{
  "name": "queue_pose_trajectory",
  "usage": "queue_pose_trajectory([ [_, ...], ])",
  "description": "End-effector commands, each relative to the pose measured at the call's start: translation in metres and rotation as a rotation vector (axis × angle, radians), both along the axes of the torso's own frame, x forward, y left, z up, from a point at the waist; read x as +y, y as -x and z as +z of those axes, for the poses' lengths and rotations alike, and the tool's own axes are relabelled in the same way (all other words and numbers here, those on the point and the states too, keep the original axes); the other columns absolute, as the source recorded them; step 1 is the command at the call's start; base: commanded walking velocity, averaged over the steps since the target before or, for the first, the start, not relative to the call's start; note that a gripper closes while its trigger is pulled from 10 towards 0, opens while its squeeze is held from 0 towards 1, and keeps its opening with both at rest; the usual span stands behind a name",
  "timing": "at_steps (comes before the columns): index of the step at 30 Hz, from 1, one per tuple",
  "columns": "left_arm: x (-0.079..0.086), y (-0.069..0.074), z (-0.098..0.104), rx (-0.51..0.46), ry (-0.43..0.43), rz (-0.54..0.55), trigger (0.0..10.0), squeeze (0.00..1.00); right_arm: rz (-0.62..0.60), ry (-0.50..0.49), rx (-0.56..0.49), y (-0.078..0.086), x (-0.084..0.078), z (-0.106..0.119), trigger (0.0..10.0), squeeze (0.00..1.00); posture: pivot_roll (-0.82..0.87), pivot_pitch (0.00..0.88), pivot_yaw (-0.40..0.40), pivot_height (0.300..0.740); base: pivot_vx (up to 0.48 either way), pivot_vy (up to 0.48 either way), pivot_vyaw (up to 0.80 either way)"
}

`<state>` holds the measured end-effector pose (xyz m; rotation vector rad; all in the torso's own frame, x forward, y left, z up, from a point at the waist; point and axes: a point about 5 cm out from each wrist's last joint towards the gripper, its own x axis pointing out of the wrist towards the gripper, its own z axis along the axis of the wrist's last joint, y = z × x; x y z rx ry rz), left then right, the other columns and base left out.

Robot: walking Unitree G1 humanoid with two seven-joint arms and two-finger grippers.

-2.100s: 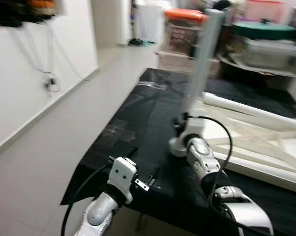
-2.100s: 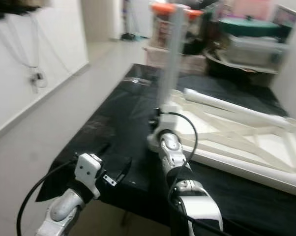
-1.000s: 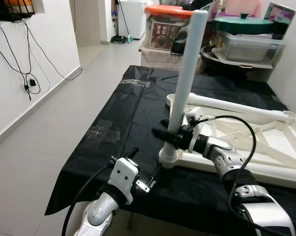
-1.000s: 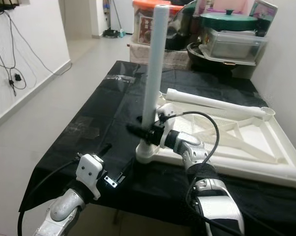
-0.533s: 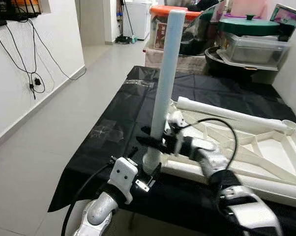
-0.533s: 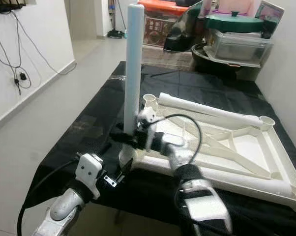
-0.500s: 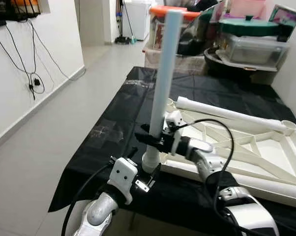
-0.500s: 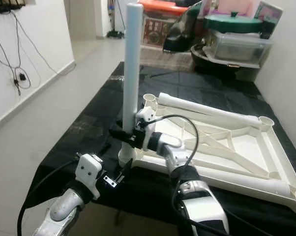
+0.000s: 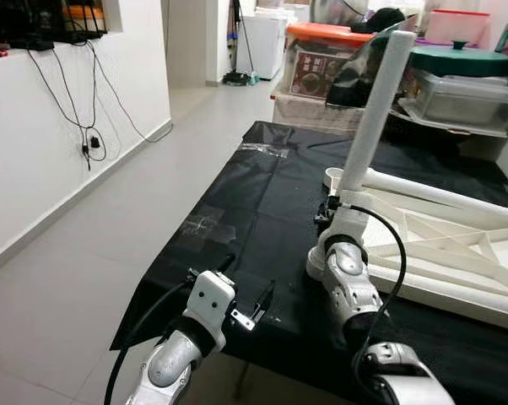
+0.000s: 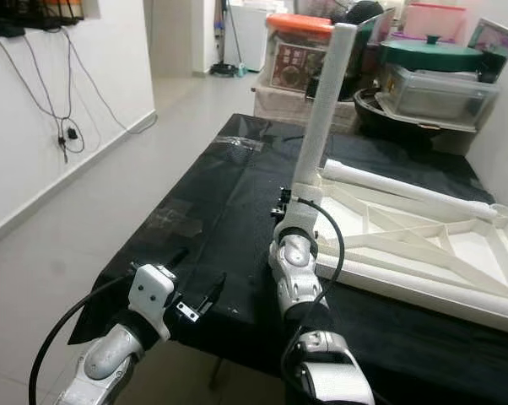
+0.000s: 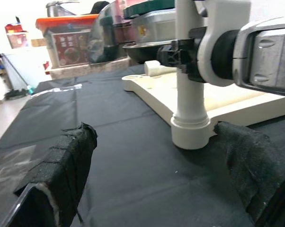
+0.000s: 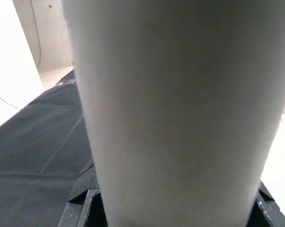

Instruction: Building children table

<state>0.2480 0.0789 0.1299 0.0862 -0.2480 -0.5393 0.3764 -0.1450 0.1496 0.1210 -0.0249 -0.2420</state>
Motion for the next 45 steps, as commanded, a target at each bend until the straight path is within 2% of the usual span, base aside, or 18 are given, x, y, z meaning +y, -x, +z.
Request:
queue_pose_trajectory([
  [1,-0.003,0.000,-0.002,0.009,-0.010,-0.006,10.0,0.00,0.017,-0.080,-0.009,0.001,0.001,-0.003,10.0,0.00,0.12,0.000,-0.075,0.740,0.000,0.000,0.00],
  [2,-0.003,0.000,-0.002,0.009,-0.010,-0.006,10.0,0.00,0.017,-0.080,-0.009,0.001,0.001,-0.003,10.0,0.00,0.12,0.000,-0.075,0.740,0.000,0.000,0.00],
  [3,-0.003,0.000,-0.002,0.010,-0.009,-0.006,10.0,0.00,0.097,-0.105,-0.046,-0.001,0.009,-0.001,10.0,1.00,0.12,0.000,-0.076,0.740,0.000,0.000,0.00],
  [7,-0.003,0.000,-0.002,0.009,-0.009,-0.006,10.0,0.00,0.175,-0.088,-0.097,-0.003,0.014,0.005,10.0,1.00,0.12,0.000,-0.078,0.740,0.000,0.000,0.00],
  [8,-0.003,0.000,-0.002,0.009,-0.008,-0.005,10.0,0.00,0.262,-0.096,-0.132,-0.006,0.019,0.011,10.0,0.00,0.12,0.000,-0.078,0.740,0.000,0.000,0.00],
  [13,-0.003,-0.001,-0.002,0.009,-0.010,-0.005,10.0,0.00,0.810,-0.047,-0.089,-0.005,0.031,0.015,10.0,0.00,0.12,0.000,-0.078,0.740,0.000,0.000,0.00],
  [15,-0.003,-0.001,-0.002,0.009,-0.010,-0.005,10.0,0.00,0.810,-0.047,-0.089,-0.005,0.031,0.015,10.0,0.00,0.12,0.000,-0.078,0.740,0.000,0.000,0.00],
  [23,-0.003,-0.001,-0.002,0.007,-0.013,-0.003,10.0,0.00,1.408,0.062,0.051,0.019,0.040,0.008,10.0,0.00,0.13,0.000,-0.086,0.740,0.000,0.000,0.00],
  [27,-0.003,-0.001,-0.002,0.006,-0.014,-0.001,10.0,0.00,1.490,0.048,0.052,0.021,0.045,0.009,9.8,0.00,0.13,0.000,-0.086,0.740,0.000,0.000,0.00],
  [28,-0.003,0.000,-0.002,0.005,-0.014,0.000,10.0,0.00,1.522,0.037,0.047,0.021,0.047,0.009,4.7,0.00,0.14,0.000,-0.090,0.740,0.000,0.000,0.00],
  [29,-0.003,0.000,-0.002,0.005,-0.014,0.000,10.0,0.00,1.522,0.037,0.047,0.021,0.047,0.009,4.7,0.00,0.14,0.000,-0.090,0.740,0.000,0.000,0.00],
  [30,-0.003,0.000,-0.002,0.005,-0.015,0.001,10.0,0.00,1.521,0.037,0.049,0.020,0.049,0.008,0.0,0.00,0.14,0.000,-0.094,0.740,0.000,0.000,0.00],
  [35,-0.003,0.000,-0.002,0.005,-0.015,0.002,10.0,0.00,1.432,0.029,0.037,0.017,0.050,0.005,0.0,0.00,0.14,0.000,-0.093,0.740,0.000,0.000,0.00],
  [39,-0.003,0.001,-0.003,0.008,-0.017,-0.001,10.0,0.00,1.021,0.029,0.012,-0.001,0.039,0.006,0.0,0.00,0.14,0.000,-0.089,0.740,0.000,0.000,0.00],
  [41,-0.003,0.001,-0.003,0.008,-0.017,-0.001,10.0,0.00,0.978,0.020,0.011,-0.002,0.037,0.006,0.0,0.00,0.14,0.000,-0.089,0.740,0.000,0.000,0.00],
  [43,-0.002,0.001,-0.003,0.010,-0.018,-0.003,10.0,0.00,0.472,0.017,0.100,-0.013,0.004,-0.004,0.0,0.00,0.12,0.000,-0.080,0.740,0.000,0.000,0.00],
  [44,-0.002,0.001,-0.003,0.010,-0.018,-0.003,10.0,0.00,0.472,0.017,0.100,-0.013,0.004,-0.004,0.0,0.00,0.12,0.000,-0.080,0.740,0.000,0.000,0.00],
  [45,-0.002,0.001,-0.004,0.012,-0.018,-0.004,10.0,0.00,0.238,-0.004,0.137,-0.013,-0.014,-0.010,0.0,0.00,0.12,0.000,-0.080,0.740,0.000,0.000,0.00],
])
